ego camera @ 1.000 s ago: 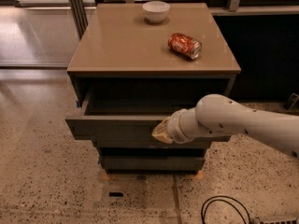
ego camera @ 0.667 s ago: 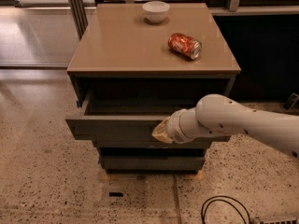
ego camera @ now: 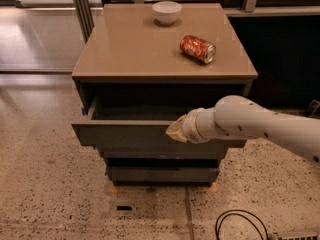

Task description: Close top drawer

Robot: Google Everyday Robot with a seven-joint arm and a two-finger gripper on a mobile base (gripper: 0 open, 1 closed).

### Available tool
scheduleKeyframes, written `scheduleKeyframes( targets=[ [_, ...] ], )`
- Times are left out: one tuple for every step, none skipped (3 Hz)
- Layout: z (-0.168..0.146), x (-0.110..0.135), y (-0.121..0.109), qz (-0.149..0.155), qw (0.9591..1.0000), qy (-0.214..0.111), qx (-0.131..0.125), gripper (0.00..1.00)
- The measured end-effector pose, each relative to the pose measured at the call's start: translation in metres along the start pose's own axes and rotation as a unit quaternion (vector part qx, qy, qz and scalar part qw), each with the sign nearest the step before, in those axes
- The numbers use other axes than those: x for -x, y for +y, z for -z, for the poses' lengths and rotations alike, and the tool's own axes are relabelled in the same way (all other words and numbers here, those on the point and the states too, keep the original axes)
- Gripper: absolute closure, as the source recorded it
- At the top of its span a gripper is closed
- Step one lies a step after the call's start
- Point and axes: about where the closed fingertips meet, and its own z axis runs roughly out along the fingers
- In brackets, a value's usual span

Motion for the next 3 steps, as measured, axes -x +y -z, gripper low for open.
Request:
scheduleKeyframes(
  targets=[
    [-0.0011,0.0114,-0.0177,0.008,0.9993,-0.011,-0.036,1.00],
    [-0.0012,0.0114,-0.0176,0.008,0.9993,-0.011,-0.036,1.00],
    [-0.0099,0.0067,-0.0110,0.010,0.9995,-0.001,-0.029,1.00]
  ],
)
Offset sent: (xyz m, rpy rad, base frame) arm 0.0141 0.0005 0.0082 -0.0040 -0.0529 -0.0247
